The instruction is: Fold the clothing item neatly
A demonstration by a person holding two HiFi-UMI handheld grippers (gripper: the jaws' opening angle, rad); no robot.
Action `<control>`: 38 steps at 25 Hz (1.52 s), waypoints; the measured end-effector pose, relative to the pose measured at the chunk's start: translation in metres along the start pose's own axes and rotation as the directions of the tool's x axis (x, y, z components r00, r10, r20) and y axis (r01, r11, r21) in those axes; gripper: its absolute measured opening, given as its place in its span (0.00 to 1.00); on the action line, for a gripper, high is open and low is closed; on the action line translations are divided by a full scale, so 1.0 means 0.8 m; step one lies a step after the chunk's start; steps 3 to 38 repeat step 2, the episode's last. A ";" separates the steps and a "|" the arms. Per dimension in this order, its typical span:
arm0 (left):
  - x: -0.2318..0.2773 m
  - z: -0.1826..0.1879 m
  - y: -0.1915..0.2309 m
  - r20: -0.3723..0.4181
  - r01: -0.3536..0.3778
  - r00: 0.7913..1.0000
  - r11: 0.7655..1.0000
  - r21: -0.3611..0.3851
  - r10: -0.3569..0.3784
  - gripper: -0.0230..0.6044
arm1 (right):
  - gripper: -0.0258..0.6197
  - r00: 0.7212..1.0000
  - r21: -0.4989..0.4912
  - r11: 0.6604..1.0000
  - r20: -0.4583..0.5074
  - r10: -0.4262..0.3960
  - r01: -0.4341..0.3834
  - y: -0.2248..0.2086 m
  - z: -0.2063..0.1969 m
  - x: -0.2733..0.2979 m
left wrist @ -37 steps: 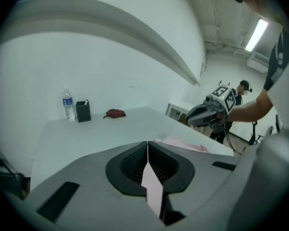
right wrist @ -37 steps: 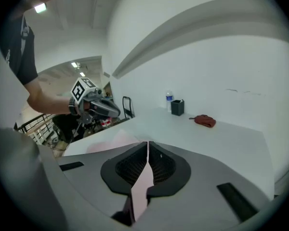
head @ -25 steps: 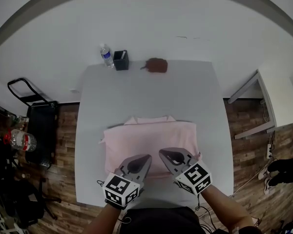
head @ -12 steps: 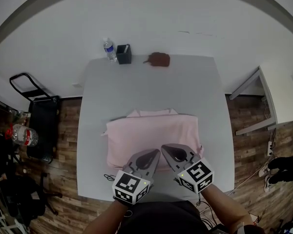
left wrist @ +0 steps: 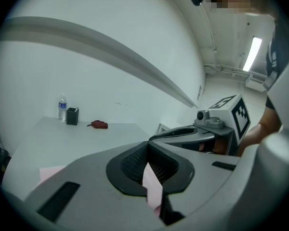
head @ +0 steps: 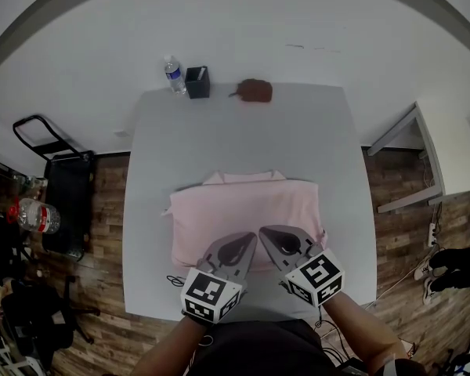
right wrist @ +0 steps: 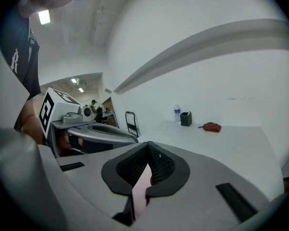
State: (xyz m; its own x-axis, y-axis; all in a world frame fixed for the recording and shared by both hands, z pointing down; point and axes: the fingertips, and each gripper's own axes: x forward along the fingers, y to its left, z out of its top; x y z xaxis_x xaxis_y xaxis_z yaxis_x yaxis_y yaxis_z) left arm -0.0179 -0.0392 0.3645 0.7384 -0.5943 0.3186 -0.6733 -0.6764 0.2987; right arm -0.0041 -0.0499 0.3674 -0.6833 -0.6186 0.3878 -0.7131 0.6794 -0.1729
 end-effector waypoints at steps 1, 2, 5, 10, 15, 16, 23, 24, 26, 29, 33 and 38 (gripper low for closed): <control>0.001 0.001 0.001 0.001 -0.001 1.000 1.000 0.002 0.001 0.04 | 0.06 1.000 0.000 1.000 0.000 -0.001 0.001 -0.002 0.000 0.001; 0.002 0.002 0.002 0.002 -0.001 1.000 1.000 0.003 0.001 0.05 | 0.06 1.000 0.001 1.000 -0.001 -0.003 0.003 -0.003 0.000 0.001; 0.002 0.002 0.002 0.002 -0.001 1.000 1.000 0.003 0.001 0.05 | 0.06 1.000 0.001 1.000 -0.001 -0.003 0.003 -0.003 0.000 0.001; 0.002 0.002 0.002 0.002 -0.001 1.000 1.000 0.003 0.001 0.05 | 0.06 1.000 0.001 1.000 -0.001 -0.003 0.003 -0.003 0.000 0.001; 0.002 0.002 0.002 0.002 -0.001 1.000 1.000 0.003 0.001 0.05 | 0.06 1.000 0.001 1.000 -0.001 -0.003 0.003 -0.003 0.000 0.001; 0.002 0.002 0.002 0.002 -0.001 1.000 1.000 0.003 0.001 0.05 | 0.06 1.000 0.001 1.000 -0.001 -0.003 0.003 -0.003 0.000 0.001; 0.002 0.002 0.002 0.002 -0.001 1.000 1.000 0.003 0.001 0.05 | 0.06 1.000 0.001 1.000 -0.001 -0.003 0.003 -0.003 0.000 0.001; 0.002 0.002 0.002 0.002 -0.001 1.000 1.000 0.003 0.001 0.05 | 0.06 1.000 0.001 1.000 -0.001 -0.003 0.003 -0.003 0.000 0.001; 0.002 0.002 0.002 0.002 -0.001 1.000 1.000 0.003 0.001 0.05 | 0.06 1.000 0.001 1.000 -0.001 -0.003 0.003 -0.003 0.000 0.001; 0.002 0.002 0.002 0.002 -0.001 1.000 1.000 0.003 0.001 0.05 | 0.06 1.000 0.001 1.000 -0.001 -0.003 0.003 -0.003 0.000 0.001; 0.002 0.002 0.002 0.002 -0.001 1.000 1.000 0.003 0.001 0.05 | 0.06 1.000 0.001 1.000 -0.001 -0.003 0.003 -0.003 0.000 0.001; 0.002 0.002 0.002 0.002 -0.001 1.000 1.000 0.003 0.001 0.05 | 0.06 1.000 0.001 1.000 -0.001 -0.003 0.003 -0.003 0.000 0.001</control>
